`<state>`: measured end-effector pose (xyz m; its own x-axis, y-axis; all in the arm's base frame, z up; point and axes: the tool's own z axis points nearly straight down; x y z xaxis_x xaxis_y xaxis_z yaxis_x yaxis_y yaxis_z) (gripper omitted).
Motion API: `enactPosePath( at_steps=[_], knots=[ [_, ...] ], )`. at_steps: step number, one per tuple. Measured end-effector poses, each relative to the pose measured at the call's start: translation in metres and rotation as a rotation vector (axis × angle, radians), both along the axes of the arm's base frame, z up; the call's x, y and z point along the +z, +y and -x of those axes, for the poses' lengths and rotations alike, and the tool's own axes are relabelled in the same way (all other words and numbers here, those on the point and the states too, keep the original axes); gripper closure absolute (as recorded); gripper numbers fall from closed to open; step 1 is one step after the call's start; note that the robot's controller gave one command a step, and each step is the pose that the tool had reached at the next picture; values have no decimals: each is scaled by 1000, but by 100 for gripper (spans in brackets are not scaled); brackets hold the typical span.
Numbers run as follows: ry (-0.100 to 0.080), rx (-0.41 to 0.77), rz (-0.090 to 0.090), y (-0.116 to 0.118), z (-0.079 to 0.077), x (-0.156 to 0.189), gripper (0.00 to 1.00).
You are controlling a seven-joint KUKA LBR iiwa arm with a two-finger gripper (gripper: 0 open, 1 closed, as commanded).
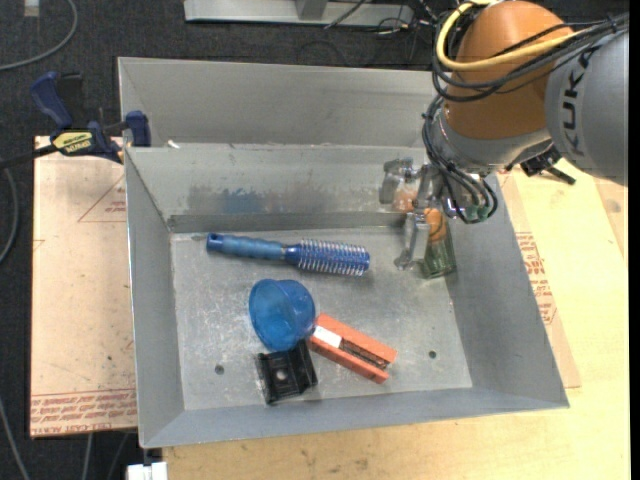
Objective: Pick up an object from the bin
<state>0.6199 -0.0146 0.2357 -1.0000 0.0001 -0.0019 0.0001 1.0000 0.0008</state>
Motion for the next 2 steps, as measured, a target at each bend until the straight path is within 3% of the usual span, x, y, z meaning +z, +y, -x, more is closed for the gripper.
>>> enactPosePath(
  at_steps=[1, 2],
  knots=[
    [-6, 81, 1, 6, -6, -24, 0],
    [-5, 50, 0, 42, 2, -83, 0]
  ],
)
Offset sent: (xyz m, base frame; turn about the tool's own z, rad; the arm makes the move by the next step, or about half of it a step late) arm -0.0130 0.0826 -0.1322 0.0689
